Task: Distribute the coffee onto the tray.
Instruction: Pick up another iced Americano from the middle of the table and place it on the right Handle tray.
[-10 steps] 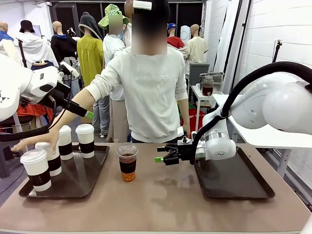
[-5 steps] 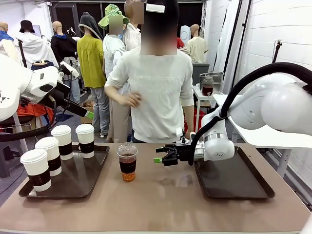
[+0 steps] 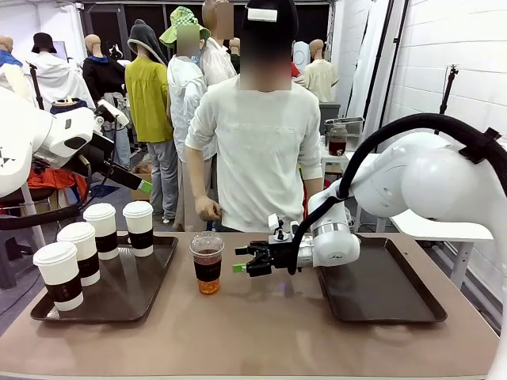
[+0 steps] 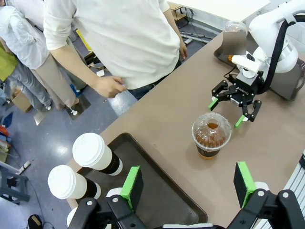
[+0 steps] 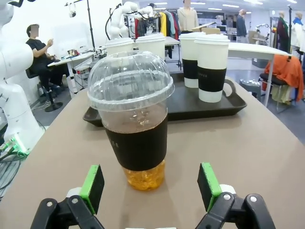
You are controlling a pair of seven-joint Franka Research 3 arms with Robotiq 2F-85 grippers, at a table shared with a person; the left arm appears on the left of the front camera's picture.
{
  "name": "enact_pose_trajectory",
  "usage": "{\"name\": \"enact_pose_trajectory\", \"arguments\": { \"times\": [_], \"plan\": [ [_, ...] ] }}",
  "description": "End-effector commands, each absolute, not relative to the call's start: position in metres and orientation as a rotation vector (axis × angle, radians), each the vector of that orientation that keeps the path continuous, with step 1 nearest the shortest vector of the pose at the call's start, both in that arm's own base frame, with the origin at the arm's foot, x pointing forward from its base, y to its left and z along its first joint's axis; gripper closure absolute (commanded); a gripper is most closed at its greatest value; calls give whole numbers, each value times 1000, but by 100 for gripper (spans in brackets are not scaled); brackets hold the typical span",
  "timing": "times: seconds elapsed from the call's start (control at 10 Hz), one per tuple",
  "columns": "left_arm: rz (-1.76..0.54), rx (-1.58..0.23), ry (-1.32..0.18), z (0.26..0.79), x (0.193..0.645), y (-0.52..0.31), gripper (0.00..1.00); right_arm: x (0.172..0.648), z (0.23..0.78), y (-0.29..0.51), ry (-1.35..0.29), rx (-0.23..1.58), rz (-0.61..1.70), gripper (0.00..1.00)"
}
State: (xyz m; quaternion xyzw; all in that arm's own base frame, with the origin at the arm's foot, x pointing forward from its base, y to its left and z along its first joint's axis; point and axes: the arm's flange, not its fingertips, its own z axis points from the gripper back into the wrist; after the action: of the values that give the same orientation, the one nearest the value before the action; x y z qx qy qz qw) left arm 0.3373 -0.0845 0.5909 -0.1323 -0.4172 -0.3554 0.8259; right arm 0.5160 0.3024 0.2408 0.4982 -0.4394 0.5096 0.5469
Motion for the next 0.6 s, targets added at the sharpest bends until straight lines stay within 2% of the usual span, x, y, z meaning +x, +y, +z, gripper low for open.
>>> {"name": "enact_pose_trajectory", "arguments": {
  "times": [0.0,0.5],
  "plan": [
    [-758,-285,-888,591,338,-83,0,527,238,320,-1052,1198,1204,0],
    [-758,-285,-888,591,338,-83,0,534,229,344,-1014,1229,1227,0]
  ]
}}
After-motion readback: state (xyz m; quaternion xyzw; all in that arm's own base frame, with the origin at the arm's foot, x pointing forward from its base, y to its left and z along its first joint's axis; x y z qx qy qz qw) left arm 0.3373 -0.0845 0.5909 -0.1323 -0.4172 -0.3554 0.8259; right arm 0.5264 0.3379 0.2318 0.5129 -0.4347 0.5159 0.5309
